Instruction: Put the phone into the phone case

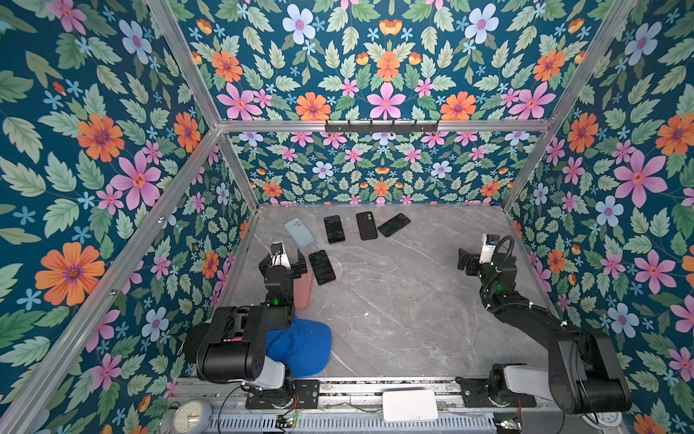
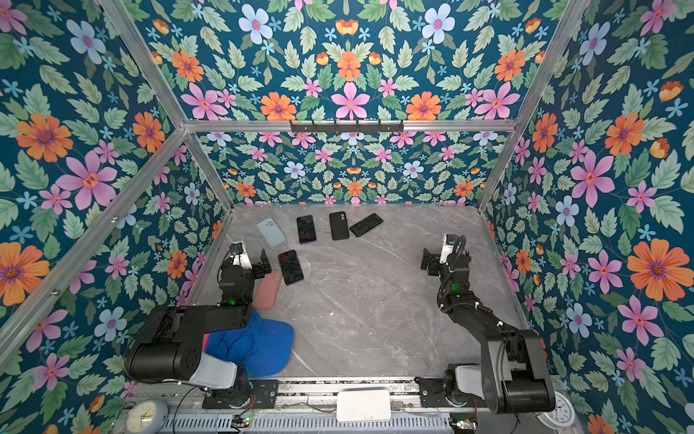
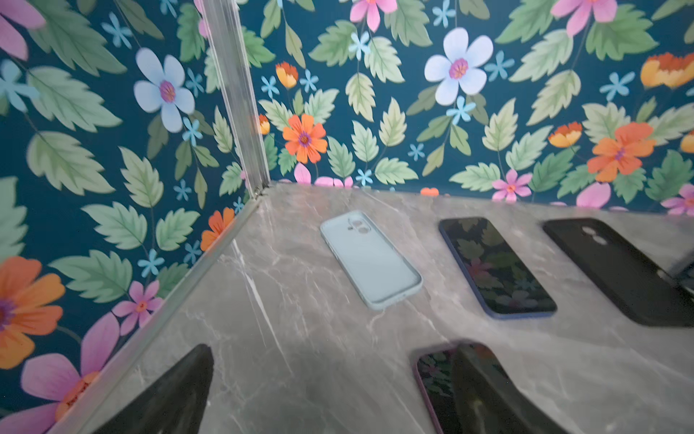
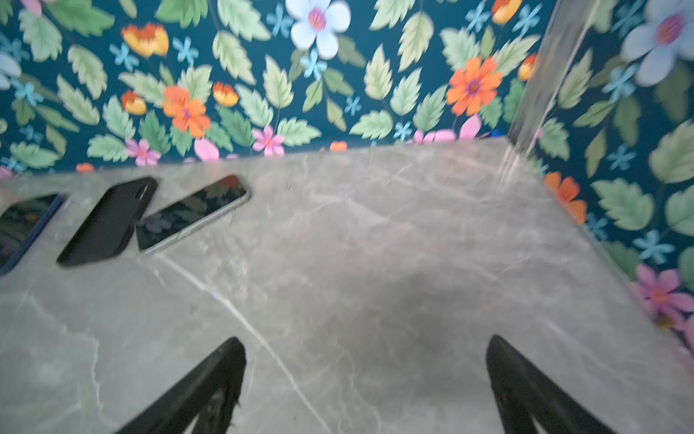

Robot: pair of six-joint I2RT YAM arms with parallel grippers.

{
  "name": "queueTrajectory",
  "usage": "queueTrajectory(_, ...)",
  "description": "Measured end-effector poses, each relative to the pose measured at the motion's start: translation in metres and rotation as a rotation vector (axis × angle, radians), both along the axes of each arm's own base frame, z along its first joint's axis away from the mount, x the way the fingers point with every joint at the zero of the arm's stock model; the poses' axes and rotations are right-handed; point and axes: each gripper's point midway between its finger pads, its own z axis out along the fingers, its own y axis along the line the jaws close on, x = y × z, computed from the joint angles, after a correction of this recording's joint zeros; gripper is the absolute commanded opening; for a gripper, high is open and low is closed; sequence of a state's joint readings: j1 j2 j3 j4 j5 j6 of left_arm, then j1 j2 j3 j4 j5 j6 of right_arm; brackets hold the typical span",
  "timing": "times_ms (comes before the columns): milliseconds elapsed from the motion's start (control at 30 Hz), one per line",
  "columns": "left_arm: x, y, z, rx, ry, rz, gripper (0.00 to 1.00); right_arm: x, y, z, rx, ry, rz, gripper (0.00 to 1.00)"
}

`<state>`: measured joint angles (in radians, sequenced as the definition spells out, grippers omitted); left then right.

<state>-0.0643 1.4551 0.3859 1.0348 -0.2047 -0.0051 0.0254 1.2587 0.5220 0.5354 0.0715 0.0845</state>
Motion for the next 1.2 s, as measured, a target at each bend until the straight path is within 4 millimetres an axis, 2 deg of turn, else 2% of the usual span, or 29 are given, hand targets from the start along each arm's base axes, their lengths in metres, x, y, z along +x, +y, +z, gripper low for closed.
queueTrajectory(33, 0.002, -0.002, 0.006, 0.004, -0.003, 0.013, 1.00, 0.000, -0.002, 0.003, 0.012, 0.010, -0.021, 0.99)
queueTrajectory(200, 0.015, -0.010, 0.026, -0.001, 0.034, 0.069, 1.00, -0.003, 0.006, -0.012, 0.103, 0.138, -0.052, 0.99)
queueTrajectory(333, 0.035, -0.029, 0.033, -0.050, 0.100, 0.078, 1.00, 0.004, 0.039, -0.018, 0.146, 0.215, -0.015, 0.99)
queueTrajectory(467, 0.046, -0.055, 0.021, -0.090, 0.199, 0.032, 1.00, 0.020, 0.067, -0.025, 0.203, 0.296, -0.005, 0.99)
queueTrajectory(600, 0.056, -0.065, 0.015, -0.130, 0.265, 0.017, 1.00, 0.044, 0.089, -0.038, 0.256, 0.392, -0.003, 0.99)
queueTrajectory(767, 0.071, -0.082, 0.004, -0.177, 0.353, -0.030, 1.00, 0.072, 0.129, -0.061, 0.272, 0.510, 0.037, 0.99)
queueTrajectory(933, 0.085, -0.098, -0.006, -0.213, 0.421, -0.077, 0.96, 0.102, 0.164, -0.068, 0.262, 0.551, 0.064, 0.99)
queueTrajectory(1200, 0.107, -0.123, -0.029, -0.277, 0.506, -0.152, 0.96, 0.144, 0.194, -0.070, 0.233, 0.578, 0.051, 0.99)
